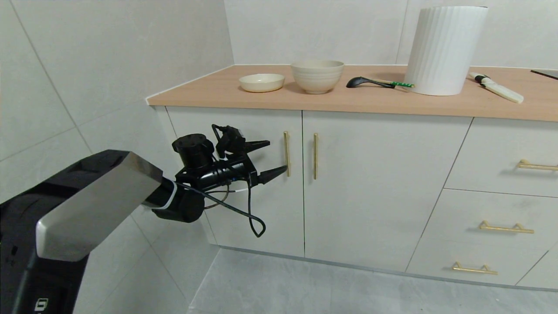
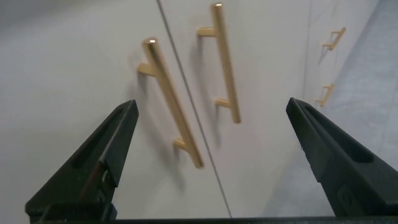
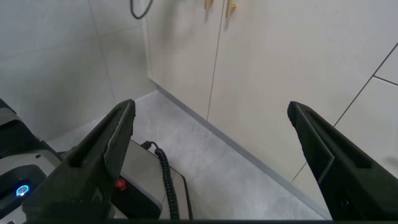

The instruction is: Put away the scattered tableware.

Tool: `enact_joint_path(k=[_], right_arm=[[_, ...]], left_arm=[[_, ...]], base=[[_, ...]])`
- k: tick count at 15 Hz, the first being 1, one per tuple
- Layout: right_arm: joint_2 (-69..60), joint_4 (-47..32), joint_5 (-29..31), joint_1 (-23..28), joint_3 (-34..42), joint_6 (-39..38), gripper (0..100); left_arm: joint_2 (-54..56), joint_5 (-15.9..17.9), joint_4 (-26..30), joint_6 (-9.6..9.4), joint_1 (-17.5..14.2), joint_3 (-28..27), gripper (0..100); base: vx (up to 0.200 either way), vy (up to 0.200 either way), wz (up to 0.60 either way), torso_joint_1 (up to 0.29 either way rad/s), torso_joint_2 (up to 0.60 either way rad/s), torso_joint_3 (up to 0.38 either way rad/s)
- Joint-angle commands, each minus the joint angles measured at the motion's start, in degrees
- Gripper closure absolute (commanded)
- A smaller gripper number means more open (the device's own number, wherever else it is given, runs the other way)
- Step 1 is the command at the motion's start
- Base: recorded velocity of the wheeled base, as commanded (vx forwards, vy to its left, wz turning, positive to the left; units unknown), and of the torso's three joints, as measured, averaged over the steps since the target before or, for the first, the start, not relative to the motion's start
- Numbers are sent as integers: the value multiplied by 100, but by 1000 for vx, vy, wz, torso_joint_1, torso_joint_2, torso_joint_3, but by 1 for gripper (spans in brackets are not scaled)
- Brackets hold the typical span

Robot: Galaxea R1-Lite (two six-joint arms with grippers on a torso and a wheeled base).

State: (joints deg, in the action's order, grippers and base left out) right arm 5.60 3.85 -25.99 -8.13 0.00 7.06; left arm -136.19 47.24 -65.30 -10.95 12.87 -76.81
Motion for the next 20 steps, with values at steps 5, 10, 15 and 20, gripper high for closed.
enact_joint_path(k=[5,10,15,20], right_arm=[[12,1,6,-4,0,-3,0],[12,1,6,5,0,-11,0],[12,1,6,-4,0,-11,0],[12,1,6,5,0,-20,0]], left_arm=[[-724,57,18,348,13,-958,0],[-979,374,27,383,242,-1275,0],[-1296,374,158,550,251,-1969,0],[-1489,391,343,682,321,-2461,0]], base=[[0,0,0,0,0,0],[0,0,0,0,0,0],[0,0,0,0,0,0],[0,0,0,0,0,0]])
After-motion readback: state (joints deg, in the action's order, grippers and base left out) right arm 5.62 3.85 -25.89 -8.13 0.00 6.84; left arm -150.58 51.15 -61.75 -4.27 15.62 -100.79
